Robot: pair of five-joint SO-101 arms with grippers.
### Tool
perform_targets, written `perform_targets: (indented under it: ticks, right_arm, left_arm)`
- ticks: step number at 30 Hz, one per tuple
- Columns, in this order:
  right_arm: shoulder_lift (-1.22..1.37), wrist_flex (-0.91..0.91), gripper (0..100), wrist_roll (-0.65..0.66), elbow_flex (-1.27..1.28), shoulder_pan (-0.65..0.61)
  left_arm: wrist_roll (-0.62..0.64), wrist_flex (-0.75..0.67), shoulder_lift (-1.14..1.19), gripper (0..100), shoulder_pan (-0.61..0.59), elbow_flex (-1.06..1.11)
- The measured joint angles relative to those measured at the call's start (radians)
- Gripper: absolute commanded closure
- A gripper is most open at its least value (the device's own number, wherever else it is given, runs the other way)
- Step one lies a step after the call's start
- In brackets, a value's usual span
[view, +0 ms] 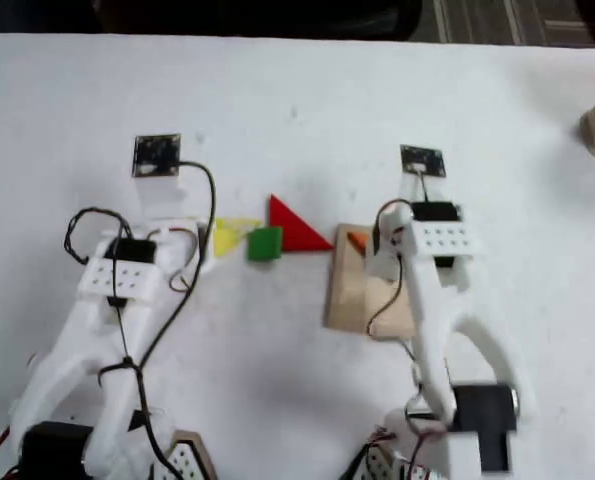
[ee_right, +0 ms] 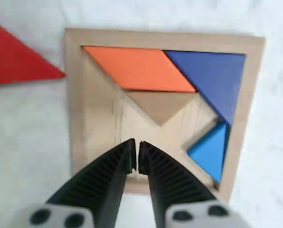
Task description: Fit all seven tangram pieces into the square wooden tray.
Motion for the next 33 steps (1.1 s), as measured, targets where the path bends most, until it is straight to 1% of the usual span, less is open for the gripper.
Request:
perform_targets:
  ticks: [4, 7, 10, 12, 15, 18, 21, 25, 27, 30, 33]
  right_arm:
    - [-0.186, 0.118, 98.2, 0.043, 0.0, 0.11]
    - [-0.285, 0.157, 98.2, 0.104, 0.0, 0.269]
    - [-0.319, 0.163, 98.2, 0.157, 0.002, 0.394]
    - [-0.327, 0.163, 98.2, 0.172, 0.026, 0.44]
    - [-0.331, 0.163, 98.2, 0.172, 0.077, 0.448]
    - [-0.331, 0.163, 98.2, 0.114, 0.117, 0.411]
    - [-0.331, 0.158, 98.2, 0.072, 0.164, 0.318]
    - [-0.331, 0.101, 98.2, 0.057, 0.193, 0.189]
    - [-0.331, 0.038, 98.2, 0.049, 0.232, 0.098]
    - [-0.331, -0.104, 98.2, -0.003, 0.325, -0.02]
    - [-0.331, -0.245, 98.2, -0.031, 0.397, -0.037]
  left_arm:
    - [0.0, 0.0, 0.0, 68, 0.0, 0.0]
    - [0.0, 0.0, 0.0, 68, 0.0, 0.0]
    - [0.0, 0.0, 0.0, 68, 0.0, 0.0]
    - [0.0, 0.0, 0.0, 68, 0.0, 0.0]
    - [0.0, -0.002, 0.0, 68, 0.0, 0.006]
    - [0.0, -0.069, 0.0, 68, -0.002, 0.063]
    - [-0.002, -0.149, 0.0, 68, 0.0, 0.117]
    - [-0.064, -0.184, 0.0, 68, 0.0, 0.153]
    - [-0.086, -0.186, 0.0, 68, 0.0, 0.175]
    - [-0.094, -0.192, 0.0, 68, 0.0, 0.184]
    - [-0.094, -0.193, -0.002, 68, 0.0, 0.184]
